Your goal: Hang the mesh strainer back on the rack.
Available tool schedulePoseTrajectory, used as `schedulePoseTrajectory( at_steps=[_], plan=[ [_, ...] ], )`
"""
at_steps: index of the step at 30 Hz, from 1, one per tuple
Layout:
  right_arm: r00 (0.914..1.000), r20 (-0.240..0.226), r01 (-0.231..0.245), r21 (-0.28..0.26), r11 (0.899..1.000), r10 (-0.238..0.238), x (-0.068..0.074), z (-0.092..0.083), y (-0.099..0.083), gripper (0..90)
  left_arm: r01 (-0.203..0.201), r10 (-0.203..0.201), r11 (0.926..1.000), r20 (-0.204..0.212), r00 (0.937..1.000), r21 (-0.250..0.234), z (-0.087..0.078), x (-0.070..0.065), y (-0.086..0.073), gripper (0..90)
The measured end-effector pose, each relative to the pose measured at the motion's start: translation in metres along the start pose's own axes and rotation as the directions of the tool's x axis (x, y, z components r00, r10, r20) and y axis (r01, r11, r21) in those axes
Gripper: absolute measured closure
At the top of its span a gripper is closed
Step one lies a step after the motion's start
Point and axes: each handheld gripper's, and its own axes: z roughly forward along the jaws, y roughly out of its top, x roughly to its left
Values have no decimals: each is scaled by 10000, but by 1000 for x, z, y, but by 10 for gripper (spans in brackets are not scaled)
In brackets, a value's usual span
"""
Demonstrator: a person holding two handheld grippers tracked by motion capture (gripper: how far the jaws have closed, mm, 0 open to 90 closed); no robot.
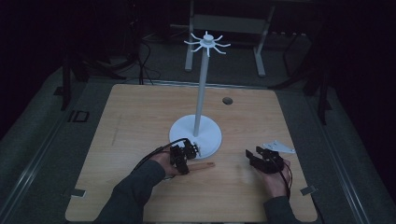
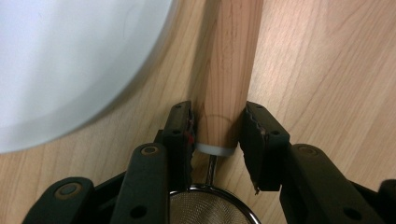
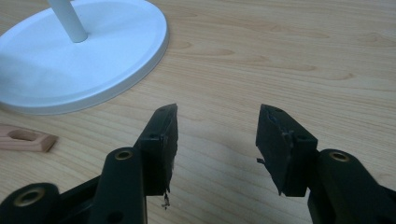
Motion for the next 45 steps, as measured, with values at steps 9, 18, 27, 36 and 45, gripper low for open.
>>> schedulePoseTrajectory(
  at_steps=[9, 18, 27, 36, 45],
  plan=[
    [10000, 38, -44, 29, 10000, 44, -1, 0, -1, 484, 1, -2, 10000, 204, 9998, 48, 0, -1, 0, 690],
    [9999, 124, -18, 78, 10000, 17, -2, 1, -3, 488, 334, -328, 9979, 116, 9994, -550, -6, -1, -4, 697],
    [9999, 172, -21, 105, 9999, 20, -3, 2, -4, 490, 527, -540, 9899, -59, 9985, -1319, -17, 1, -3, 699],
    [9996, 272, -77, 65, 9999, 76, -5, 2, -5, 488, 912, -1017, 9710, -369, 9941, -2211, -30, 2, -4, 699],
    [9995, 316, -60, 145, 9999, 55, -5, 3, -6, 488, 1266, -1530, 9409, -610, 9863, -3141, -42, 3, -8, 699]
  ],
)
